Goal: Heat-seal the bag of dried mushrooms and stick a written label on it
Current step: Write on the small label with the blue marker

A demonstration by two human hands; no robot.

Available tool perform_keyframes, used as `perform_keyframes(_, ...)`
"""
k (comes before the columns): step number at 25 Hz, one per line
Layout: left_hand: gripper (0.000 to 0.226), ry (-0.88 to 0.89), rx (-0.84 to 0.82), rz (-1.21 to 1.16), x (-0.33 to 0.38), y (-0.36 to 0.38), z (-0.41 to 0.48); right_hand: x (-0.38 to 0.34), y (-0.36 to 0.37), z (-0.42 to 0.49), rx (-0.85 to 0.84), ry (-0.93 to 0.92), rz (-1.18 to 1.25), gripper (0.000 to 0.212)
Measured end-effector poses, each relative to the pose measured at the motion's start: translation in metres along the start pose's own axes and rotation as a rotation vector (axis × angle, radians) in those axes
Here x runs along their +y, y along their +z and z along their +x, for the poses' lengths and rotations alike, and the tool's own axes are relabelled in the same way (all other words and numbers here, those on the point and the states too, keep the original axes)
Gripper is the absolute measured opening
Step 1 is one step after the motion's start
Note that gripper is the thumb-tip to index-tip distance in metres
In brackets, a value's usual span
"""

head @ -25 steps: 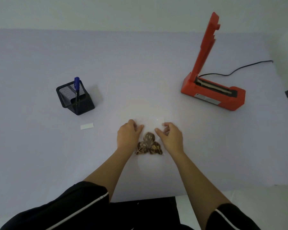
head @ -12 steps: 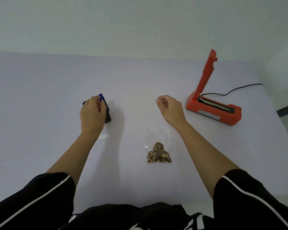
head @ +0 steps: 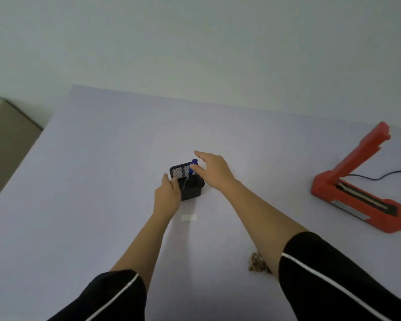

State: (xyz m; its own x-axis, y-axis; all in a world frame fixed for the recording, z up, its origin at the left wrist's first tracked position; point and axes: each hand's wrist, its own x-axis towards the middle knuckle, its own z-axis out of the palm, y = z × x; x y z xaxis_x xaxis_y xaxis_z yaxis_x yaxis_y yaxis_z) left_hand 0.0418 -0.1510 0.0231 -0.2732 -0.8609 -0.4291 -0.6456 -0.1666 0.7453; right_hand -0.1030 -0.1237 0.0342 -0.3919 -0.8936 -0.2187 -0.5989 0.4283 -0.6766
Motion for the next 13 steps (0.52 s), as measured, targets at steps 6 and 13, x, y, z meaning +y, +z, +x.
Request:
perform_keyframes(6, 0.029, 0.003, 0.001, 0.052, -0.001, 0.000, 0.005, -0.011, 0.004, 0.006, 0.094, -0.033, 0.149, 0.022)
perform_keyframes(13, 0.038, 0.247, 0.017, -0.061, 0.031, -0.025, -0.024, -0.024, -0.076, -0.029, 0.510, -0.071, 0.458, 0.017)
